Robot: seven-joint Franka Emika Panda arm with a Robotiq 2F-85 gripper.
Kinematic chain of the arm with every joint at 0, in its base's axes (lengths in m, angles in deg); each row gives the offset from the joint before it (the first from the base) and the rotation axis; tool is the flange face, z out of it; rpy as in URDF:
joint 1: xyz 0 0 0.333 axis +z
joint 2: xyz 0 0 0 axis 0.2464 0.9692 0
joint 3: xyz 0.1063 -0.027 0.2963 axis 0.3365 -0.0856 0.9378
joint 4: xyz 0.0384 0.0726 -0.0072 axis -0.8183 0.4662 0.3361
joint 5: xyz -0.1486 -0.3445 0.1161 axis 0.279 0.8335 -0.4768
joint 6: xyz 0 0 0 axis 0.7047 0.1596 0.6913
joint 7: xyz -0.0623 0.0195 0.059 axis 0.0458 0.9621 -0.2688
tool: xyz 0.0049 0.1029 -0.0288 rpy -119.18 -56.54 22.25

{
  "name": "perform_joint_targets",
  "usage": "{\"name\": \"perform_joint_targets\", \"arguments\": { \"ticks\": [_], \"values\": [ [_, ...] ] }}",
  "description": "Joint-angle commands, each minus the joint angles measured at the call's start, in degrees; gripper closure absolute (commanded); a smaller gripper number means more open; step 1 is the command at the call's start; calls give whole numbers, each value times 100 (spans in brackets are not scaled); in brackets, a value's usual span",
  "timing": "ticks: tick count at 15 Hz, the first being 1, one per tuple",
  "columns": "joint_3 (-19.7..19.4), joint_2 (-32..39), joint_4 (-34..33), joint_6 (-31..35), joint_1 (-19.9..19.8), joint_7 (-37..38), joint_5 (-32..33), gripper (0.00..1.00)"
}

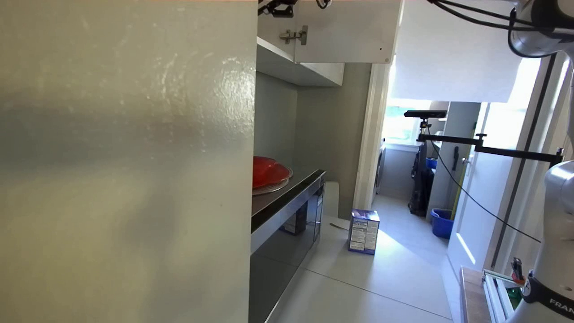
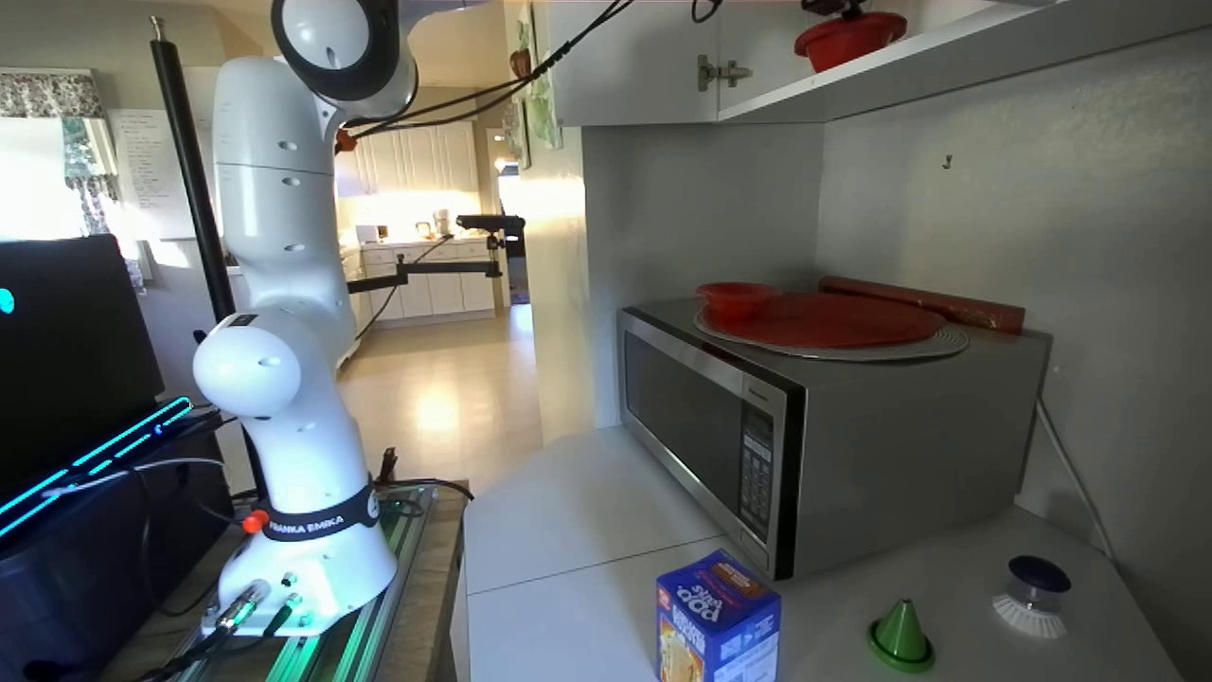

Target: Pick the red bowl from the top cabinet and put it on top of the microwave

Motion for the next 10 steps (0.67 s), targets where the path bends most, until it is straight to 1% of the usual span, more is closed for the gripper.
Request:
{"name": "perform_joint_targets", "arguments": {
  "ticks": [1, 10],
  "values": [
    [-15, 155, -268, 35, 57, 266, 218, 76],
    [-14, 214, -444, 26, 93, 290, 200, 76]
  ]
}}
